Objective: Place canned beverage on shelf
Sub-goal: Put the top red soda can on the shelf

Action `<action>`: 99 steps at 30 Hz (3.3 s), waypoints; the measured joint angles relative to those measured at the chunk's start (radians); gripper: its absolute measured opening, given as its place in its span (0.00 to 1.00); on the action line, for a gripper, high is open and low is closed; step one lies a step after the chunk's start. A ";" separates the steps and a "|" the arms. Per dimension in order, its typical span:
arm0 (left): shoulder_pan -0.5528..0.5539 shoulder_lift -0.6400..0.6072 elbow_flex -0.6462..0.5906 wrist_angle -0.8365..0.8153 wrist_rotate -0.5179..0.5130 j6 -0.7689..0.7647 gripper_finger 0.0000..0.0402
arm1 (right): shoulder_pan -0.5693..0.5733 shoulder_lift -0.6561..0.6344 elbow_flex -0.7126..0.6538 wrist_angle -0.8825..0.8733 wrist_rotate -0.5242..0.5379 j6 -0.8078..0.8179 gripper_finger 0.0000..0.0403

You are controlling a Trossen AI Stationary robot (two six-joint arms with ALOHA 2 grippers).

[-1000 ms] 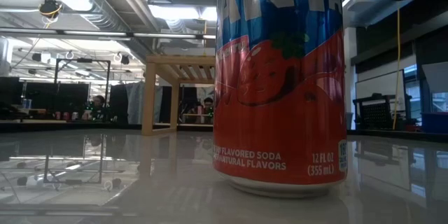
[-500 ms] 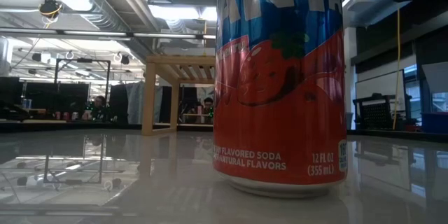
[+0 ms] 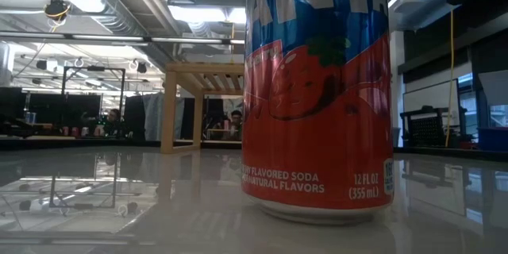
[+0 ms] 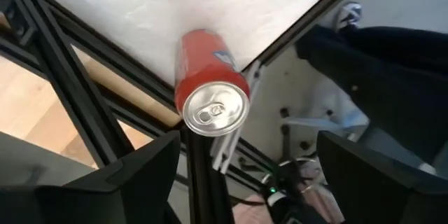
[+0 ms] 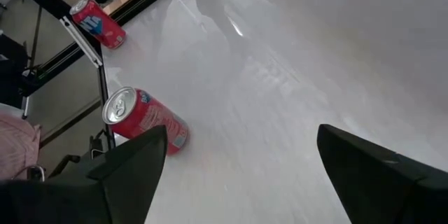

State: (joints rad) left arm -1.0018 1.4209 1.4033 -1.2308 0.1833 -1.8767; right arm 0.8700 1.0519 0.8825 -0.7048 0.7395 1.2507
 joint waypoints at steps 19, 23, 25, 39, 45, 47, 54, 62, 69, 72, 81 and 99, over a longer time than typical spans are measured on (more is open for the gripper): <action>-0.070 0.199 0.000 0.003 0.073 0.000 0.81 | 0.000 0.000 0.000 -0.003 0.000 0.000 0.89; -0.084 0.214 0.000 -0.016 0.073 -0.009 0.81 | 0.000 0.000 0.000 -0.001 0.000 0.000 0.89; -0.092 0.222 0.000 -0.017 0.063 -0.014 0.81 | 0.000 0.000 0.000 -0.001 -0.003 0.000 0.89; -0.099 0.224 -0.002 0.005 0.003 -0.007 0.81 | 0.000 0.000 0.000 0.000 -0.020 0.001 0.89; -0.107 0.223 -0.045 0.058 0.009 -0.007 0.81 | 0.000 0.000 0.000 -0.007 -0.026 0.000 0.89; -0.106 0.223 -0.062 0.081 0.013 -0.007 0.81 | 0.000 0.000 0.000 -0.007 -0.026 -0.001 0.89; -0.107 0.223 -0.105 0.111 0.000 -0.001 0.81 | 0.000 0.000 0.000 -0.009 -0.026 -0.002 0.89; -0.115 0.220 -0.190 0.224 0.007 0.027 0.81 | 0.000 0.000 0.000 -0.021 -0.026 -0.002 0.89; -0.078 0.223 -0.178 0.218 0.011 0.157 0.69 | 0.000 0.000 0.000 -0.027 -0.032 -0.002 0.89; -0.034 0.224 -0.152 0.193 0.005 0.222 0.68 | 0.000 0.000 0.000 -0.029 -0.037 -0.002 0.89; 0.240 0.224 0.076 0.069 -0.147 0.688 0.68 | 0.000 0.000 0.000 -0.029 -0.024 -0.003 0.89; 0.747 0.394 0.406 -0.182 -0.212 1.418 0.68 | 0.000 0.001 0.000 -0.004 0.013 0.006 0.89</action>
State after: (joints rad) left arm -0.2547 1.8144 1.8092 -1.4128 -0.0286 -0.4585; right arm 0.8700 1.0531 0.8822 -0.7086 0.7527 1.2568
